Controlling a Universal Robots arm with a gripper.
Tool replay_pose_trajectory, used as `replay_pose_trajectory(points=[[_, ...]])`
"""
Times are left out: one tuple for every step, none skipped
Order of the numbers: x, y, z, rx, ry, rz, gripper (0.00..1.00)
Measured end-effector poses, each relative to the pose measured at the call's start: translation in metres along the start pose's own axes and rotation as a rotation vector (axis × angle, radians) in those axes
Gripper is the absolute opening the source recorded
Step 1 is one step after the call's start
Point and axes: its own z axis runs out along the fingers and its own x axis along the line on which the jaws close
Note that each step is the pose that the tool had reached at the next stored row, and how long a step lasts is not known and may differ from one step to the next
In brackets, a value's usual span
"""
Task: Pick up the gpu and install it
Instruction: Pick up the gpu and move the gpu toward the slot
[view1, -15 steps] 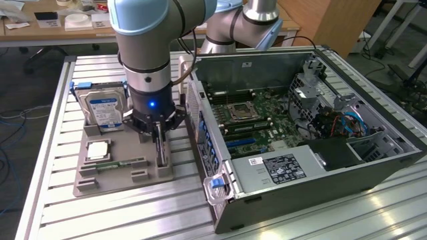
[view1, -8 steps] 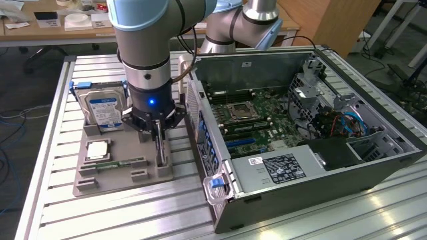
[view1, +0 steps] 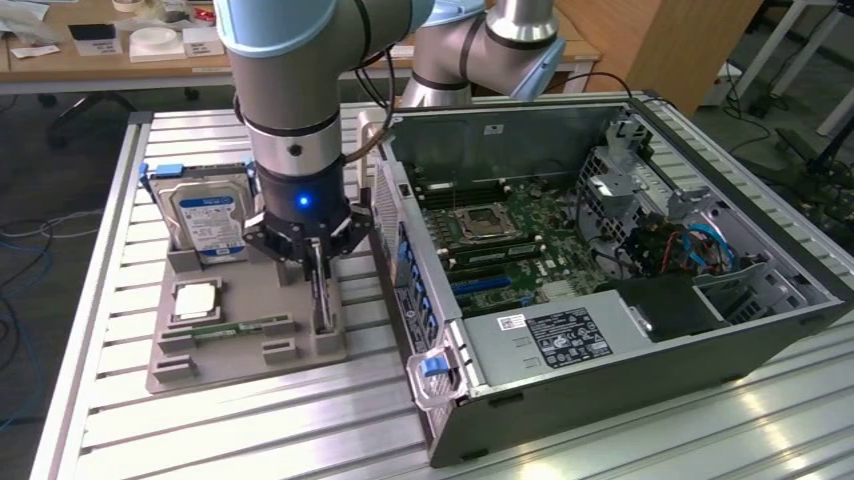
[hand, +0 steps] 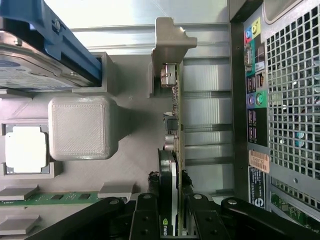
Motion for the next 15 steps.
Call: replay_pose_trajectory(points=[[0.000, 0.0005, -0.0092, 0.0001, 0.0001, 0.000, 0.27], [0.000, 0.0008, -0.0160, 0.0000, 0.0000, 0.000, 0.27], [-0.001, 0.0012, -0.0238, 0.0000, 0.0000, 0.000, 0.27], [-0.001, 0.0015, -0.0297, 0.0001, 0.0001, 0.000, 0.27], [-0.001, 0.0016, -0.0323, 0.0000, 0.0000, 0.000, 0.27], [-0.001, 0.0018, -0.0351, 0.0000, 0.0000, 0.000, 0.27], [-0.001, 0.0019, -0.0376, 0.0000, 0.0000, 0.000, 0.27], [-0.001, 0.0020, -0.0397, 0.0000, 0.0000, 0.000, 0.27], [-0.001, 0.0021, -0.0421, 0.0000, 0.0000, 0.000, 0.27], [-0.001, 0.0023, -0.0446, 0.0000, 0.0000, 0.000, 0.27], [-0.001, 0.0024, -0.0472, 0.0001, 0.0001, 0.000, 0.27], [-0.001, 0.0025, -0.0496, 0.0001, 0.0001, 0.000, 0.27], [-0.001, 0.0026, -0.0519, 0.0001, 0.0000, 0.000, 0.27], [-0.001, 0.0028, -0.0545, 0.0001, 0.0000, 0.000, 0.27], [-0.001, 0.0029, -0.0571, 0.0001, 0.0000, 0.000, 0.27]])
